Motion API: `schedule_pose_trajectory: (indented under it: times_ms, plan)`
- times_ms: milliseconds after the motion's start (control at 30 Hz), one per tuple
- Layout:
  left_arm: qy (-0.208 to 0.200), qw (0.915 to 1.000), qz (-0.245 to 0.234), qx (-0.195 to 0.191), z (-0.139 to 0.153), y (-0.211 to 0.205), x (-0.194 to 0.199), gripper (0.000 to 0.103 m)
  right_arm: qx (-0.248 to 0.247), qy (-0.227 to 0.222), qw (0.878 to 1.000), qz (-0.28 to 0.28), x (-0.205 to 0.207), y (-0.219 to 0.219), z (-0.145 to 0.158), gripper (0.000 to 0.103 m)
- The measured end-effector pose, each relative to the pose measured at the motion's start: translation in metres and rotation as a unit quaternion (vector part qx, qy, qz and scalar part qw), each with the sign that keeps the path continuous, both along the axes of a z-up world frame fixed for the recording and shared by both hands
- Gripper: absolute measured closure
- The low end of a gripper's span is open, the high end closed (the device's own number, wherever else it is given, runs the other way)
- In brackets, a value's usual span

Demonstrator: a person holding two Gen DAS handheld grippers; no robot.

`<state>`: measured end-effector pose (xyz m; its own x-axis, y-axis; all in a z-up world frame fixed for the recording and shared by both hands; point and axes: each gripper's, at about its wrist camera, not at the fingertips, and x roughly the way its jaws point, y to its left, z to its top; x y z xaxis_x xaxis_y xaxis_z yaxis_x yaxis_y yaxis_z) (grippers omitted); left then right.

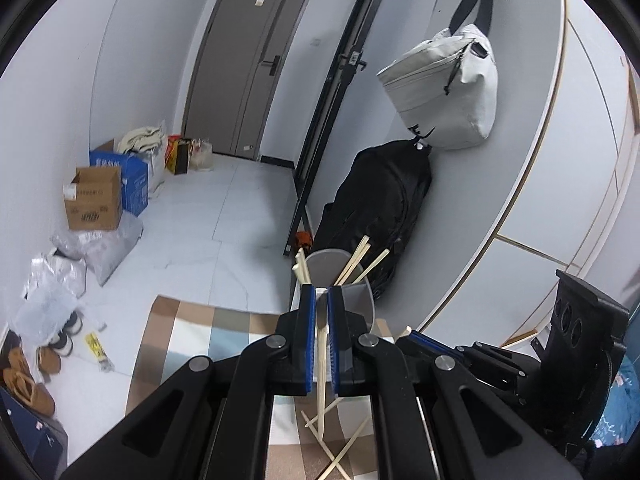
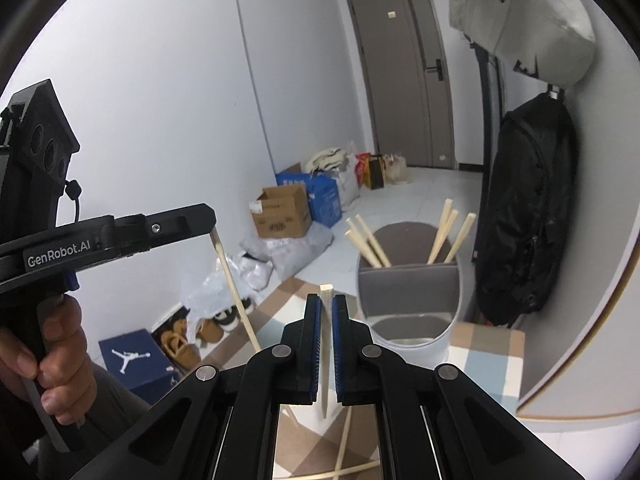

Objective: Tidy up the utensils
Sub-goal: 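Carry both held sticks up above the white utensil holder, then open the left tool over the holder while the right tool releases its stick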

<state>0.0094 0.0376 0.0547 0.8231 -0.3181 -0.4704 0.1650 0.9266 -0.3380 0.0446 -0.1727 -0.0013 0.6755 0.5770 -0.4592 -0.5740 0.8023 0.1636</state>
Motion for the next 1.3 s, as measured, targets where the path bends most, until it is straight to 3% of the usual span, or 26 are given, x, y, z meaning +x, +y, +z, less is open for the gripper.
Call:
schedule_pose_trajectory:
  times_ms: [400, 767, 1033, 1300]
  plan:
    - [-0.014, 0.9998, -0.014, 0.01, 0.035, -0.021, 0.022, 0.101, 0.037, -0.032, 0.999, -0.006, 0.012, -0.028, 0.047, 0.098]
    - [-0.065, 0.9968, -0.018, 0.043, 0.078, -0.035, 0.066, 0.101, 0.044, -0.071, 0.996, -0.017, 0.051, -0.036, 0.099, 0.098]
    - [-0.076, 0.9949, -0.015, 0.066, 0.068, -0.03, 0.099, 0.101, 0.03, -0.084, 0.996, -0.016, 0.089, -0.028, 0.108, 0.098]
    - [-0.06, 0.995, -0.017, 0.078, 0.041, -0.027, 0.126, 0.101, 0.005, -0.083, 0.996, -0.011, 0.11, -0.015, 0.094, 0.098]
